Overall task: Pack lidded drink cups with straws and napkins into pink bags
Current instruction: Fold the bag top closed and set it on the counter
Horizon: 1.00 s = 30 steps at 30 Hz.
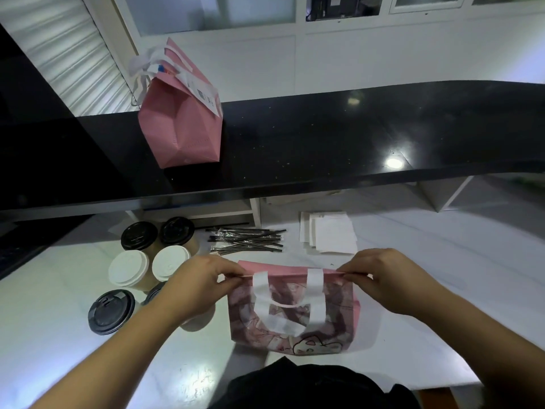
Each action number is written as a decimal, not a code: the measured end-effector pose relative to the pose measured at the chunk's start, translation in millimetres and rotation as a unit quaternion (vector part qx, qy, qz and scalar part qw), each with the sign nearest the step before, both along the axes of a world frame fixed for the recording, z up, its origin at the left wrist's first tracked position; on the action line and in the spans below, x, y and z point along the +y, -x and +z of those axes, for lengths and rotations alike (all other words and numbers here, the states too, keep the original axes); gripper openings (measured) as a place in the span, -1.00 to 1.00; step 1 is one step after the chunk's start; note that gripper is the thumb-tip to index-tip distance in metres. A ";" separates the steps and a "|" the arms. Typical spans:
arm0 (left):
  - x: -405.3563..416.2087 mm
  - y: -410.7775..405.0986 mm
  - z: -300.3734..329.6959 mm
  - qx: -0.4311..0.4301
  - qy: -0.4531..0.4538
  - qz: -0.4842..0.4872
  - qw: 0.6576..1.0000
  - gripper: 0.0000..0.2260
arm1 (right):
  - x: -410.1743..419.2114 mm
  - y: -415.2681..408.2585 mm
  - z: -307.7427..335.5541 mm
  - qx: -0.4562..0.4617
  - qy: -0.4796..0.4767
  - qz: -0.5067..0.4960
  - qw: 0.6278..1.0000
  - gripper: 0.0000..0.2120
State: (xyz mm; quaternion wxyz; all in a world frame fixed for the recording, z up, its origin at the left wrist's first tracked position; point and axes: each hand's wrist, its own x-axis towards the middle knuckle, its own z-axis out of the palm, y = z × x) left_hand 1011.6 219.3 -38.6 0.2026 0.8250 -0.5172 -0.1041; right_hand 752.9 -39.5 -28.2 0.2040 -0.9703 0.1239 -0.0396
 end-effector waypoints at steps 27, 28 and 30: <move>-1.4 3.3 6.3 0.100 0.209 0.104 0.967 -0.74 | 53.8 -42.3 55.8 0.150 0.087 -0.016 0.985 -0.83; -3.2 2.8 10.2 0.099 0.218 0.111 0.965 -0.75 | 52.0 -46.2 70.4 0.151 0.086 -0.030 0.984 -0.82; -7.5 0.8 18.6 0.099 0.227 0.124 0.961 -0.78 | 45.0 -55.1 102.3 0.150 0.092 -0.061 0.982 -0.79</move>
